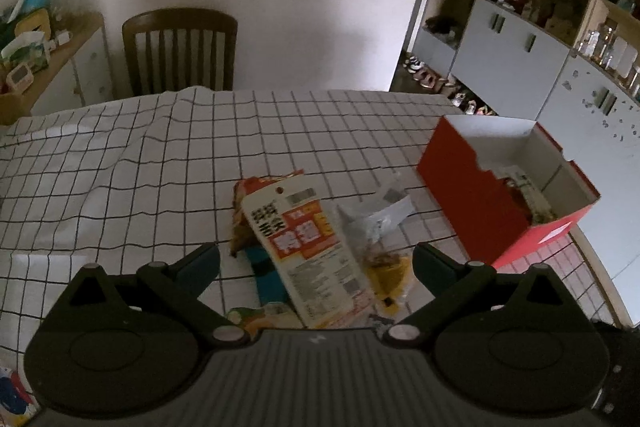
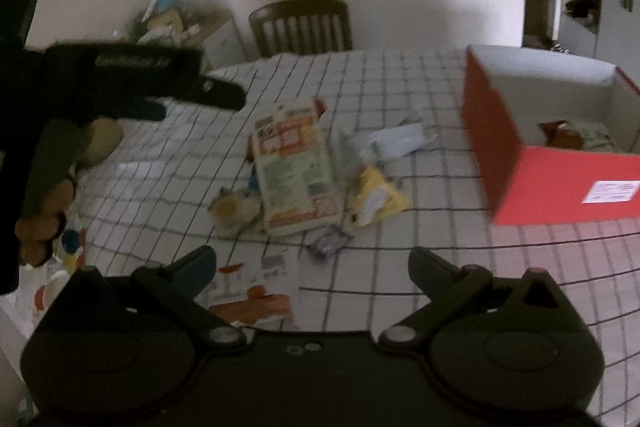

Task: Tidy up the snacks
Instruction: 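Withdraw both tools from the box back toward the snack pile, then grasp the YACHI duck-wing packet with the left tool while the right tool grasps the white-red packet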

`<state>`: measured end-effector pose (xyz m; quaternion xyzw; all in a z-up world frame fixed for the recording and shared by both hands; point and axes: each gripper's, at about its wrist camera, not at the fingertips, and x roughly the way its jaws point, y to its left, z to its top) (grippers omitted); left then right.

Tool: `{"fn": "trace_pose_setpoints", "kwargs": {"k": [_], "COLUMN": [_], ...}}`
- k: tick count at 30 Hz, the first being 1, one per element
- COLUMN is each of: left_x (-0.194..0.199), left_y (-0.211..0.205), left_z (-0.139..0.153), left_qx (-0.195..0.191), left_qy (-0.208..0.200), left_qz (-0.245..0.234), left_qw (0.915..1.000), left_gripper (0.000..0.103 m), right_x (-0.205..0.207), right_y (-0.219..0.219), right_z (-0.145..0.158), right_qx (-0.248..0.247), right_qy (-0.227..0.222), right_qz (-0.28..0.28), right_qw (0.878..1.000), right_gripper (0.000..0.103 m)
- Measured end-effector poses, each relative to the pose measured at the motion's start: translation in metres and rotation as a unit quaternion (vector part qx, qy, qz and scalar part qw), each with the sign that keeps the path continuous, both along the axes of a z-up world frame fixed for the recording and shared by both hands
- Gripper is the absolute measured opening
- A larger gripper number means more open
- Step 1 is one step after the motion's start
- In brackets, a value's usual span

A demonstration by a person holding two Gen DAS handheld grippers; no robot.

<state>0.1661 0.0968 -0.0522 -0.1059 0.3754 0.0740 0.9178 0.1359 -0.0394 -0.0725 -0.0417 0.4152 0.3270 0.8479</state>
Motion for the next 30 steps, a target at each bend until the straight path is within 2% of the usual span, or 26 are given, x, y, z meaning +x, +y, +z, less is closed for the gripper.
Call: {"fn": "trace_pose_setpoints", "kwargs": {"k": [8, 14, 17, 20, 30], "left_x": [0.023, 0.054, 0.073, 0.088, 0.115], "left_y": [0.008, 0.010, 0.013, 0.009, -0.003], "left_z": [-0.023, -0.051, -0.067, -0.078, -0.096], "left_qx": [0.016, 0.000, -0.015, -0.013, -0.017], "left_qy": [0.017, 0.054, 0.080, 0.100, 0.146], "left_qz": [0.005, 0.018, 0.032, 0.047, 0.081], "left_qw": [0.9997, 0.9984, 0.9962, 0.9938, 0.9858], "left_gripper": [0.103, 0.103, 0.103, 0.103, 0.103], "right_x": [-0.004, -0.003, -0.003, -0.002, 0.002], "right_y": [0.031, 0.047, 0.051, 0.056, 0.069], "right_z": [-0.027, -0.041, -0.045, -0.049, -0.066], "right_qx": [-0.033, -0.050, -0.052, -0.059, -0.077], "right_qy": [0.025, 0.033, 0.037, 0.039, 0.047], "right_qz": [0.034, 0.052, 0.058, 0.065, 0.086], "right_qw": [0.999, 0.997, 0.996, 0.995, 0.992], "right_gripper": [0.102, 0.102, 0.102, 0.102, 0.102]}}
